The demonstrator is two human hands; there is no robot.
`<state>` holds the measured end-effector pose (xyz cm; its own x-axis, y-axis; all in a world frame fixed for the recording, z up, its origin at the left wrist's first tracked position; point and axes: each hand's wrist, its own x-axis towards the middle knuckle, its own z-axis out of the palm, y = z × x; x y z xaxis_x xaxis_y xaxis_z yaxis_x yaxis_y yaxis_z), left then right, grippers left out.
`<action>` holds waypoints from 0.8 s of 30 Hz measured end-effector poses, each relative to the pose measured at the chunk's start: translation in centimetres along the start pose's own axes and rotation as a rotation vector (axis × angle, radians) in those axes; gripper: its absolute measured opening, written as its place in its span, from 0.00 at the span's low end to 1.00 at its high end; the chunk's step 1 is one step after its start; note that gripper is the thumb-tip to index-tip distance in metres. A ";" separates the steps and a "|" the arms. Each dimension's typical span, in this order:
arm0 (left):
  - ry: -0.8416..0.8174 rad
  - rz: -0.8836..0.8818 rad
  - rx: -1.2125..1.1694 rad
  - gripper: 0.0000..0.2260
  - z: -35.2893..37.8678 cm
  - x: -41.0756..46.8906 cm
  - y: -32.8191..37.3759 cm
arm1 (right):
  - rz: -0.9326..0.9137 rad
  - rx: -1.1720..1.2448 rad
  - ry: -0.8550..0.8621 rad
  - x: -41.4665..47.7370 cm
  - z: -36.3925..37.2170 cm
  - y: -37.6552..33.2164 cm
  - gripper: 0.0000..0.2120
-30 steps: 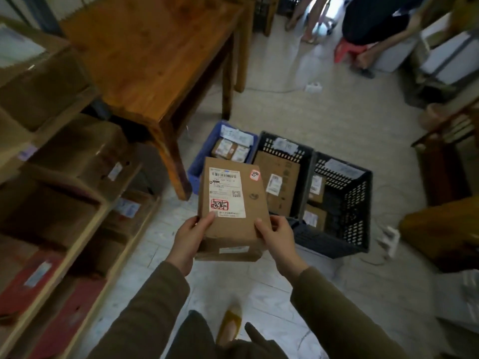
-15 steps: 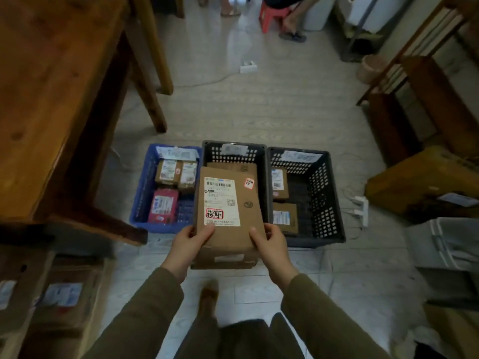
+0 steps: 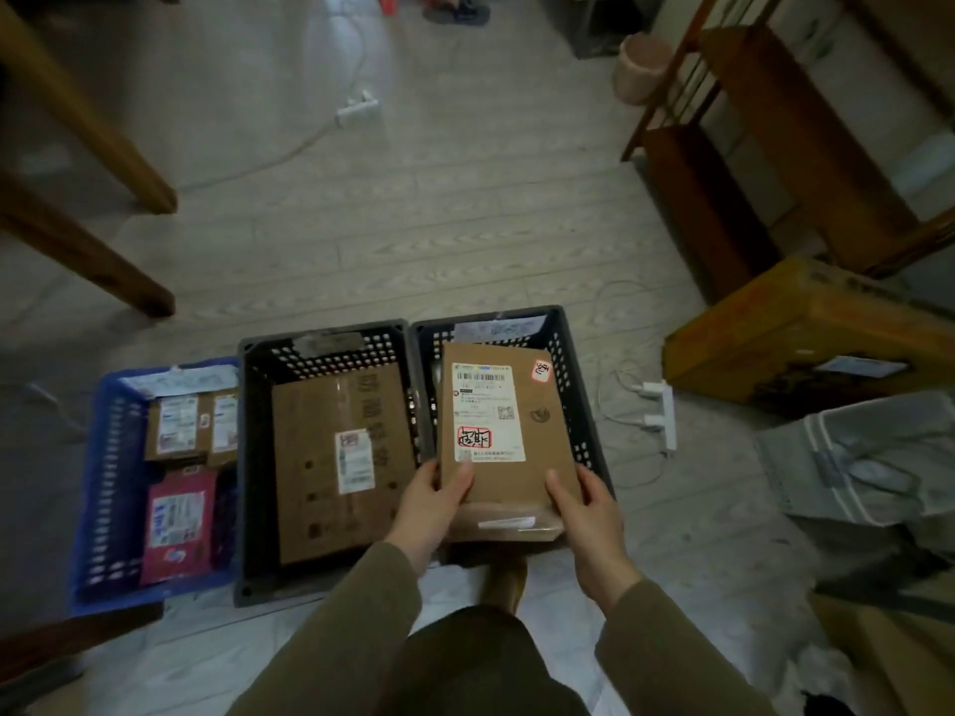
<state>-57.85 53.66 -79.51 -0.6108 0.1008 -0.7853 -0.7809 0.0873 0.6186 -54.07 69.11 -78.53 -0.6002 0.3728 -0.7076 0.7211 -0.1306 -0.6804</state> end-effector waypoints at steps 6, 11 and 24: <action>-0.016 -0.039 0.025 0.20 7.8 14.8 -1.1 | 0.187 0.030 0.068 16.5 -2.6 1.1 0.23; -0.014 -0.074 0.009 0.24 10.6 27.9 -5.2 | 0.371 0.263 0.167 28.2 -1.4 5.4 0.21; 0.166 0.047 0.257 0.14 11.7 46.3 -12.3 | 0.439 0.476 0.167 46.6 4.2 16.1 0.08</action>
<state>-75.00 68.83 -123.12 -0.6750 -0.0508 -0.7360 -0.7055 0.3363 0.6238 -71.87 80.51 -123.22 -0.1966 0.3247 -0.9252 0.6317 -0.6797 -0.3728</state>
